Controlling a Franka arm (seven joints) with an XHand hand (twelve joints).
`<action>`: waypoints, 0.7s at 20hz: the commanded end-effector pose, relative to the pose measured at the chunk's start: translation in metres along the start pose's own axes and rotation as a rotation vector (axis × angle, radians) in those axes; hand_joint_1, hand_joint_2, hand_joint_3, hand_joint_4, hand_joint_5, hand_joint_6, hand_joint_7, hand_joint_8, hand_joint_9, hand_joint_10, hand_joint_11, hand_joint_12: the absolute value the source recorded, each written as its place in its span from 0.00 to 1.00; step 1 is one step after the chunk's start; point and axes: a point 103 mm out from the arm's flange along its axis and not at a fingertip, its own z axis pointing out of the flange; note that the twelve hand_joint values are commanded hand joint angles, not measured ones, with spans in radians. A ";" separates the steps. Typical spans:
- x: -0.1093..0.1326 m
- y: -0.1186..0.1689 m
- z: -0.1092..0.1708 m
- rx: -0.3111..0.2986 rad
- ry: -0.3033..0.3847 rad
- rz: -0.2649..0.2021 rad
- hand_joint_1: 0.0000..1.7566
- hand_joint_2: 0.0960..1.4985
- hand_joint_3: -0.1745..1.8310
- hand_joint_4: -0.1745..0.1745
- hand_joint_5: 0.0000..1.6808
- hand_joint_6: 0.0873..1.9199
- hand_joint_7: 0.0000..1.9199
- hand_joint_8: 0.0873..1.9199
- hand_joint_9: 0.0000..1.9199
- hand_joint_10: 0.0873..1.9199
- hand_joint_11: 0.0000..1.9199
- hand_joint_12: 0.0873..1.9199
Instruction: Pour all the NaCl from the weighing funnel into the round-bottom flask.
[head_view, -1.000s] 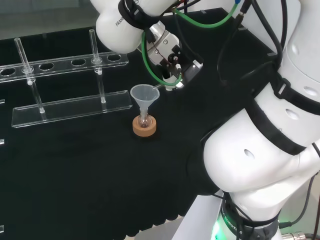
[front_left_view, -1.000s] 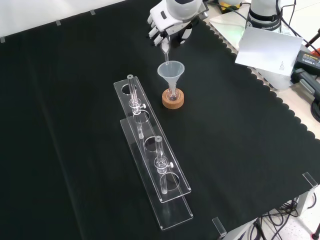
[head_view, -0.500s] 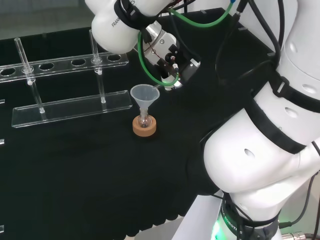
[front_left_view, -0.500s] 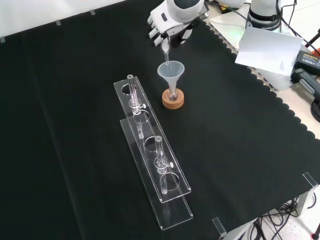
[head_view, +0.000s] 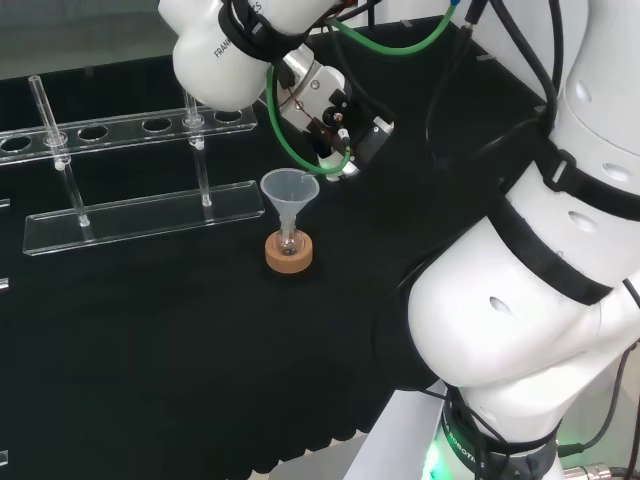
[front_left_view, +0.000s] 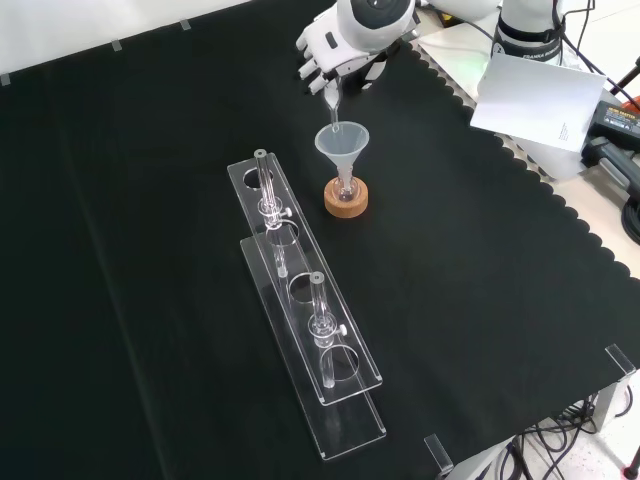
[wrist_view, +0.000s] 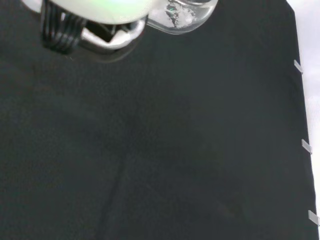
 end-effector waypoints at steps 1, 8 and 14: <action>0.002 0.000 -0.002 -0.001 -0.018 -0.003 0.65 0.41 0.37 1.00 0.81 0.21 0.47 0.28 0.69 0.00 0.60 0.40; 0.004 0.001 -0.004 0.003 -0.037 -0.005 0.65 0.41 0.37 1.00 0.81 0.21 0.47 0.28 0.69 0.00 0.60 0.40; 0.004 0.002 -0.003 0.007 -0.057 -0.006 0.65 0.41 0.37 1.00 0.81 0.22 0.46 0.28 0.69 0.00 0.60 0.40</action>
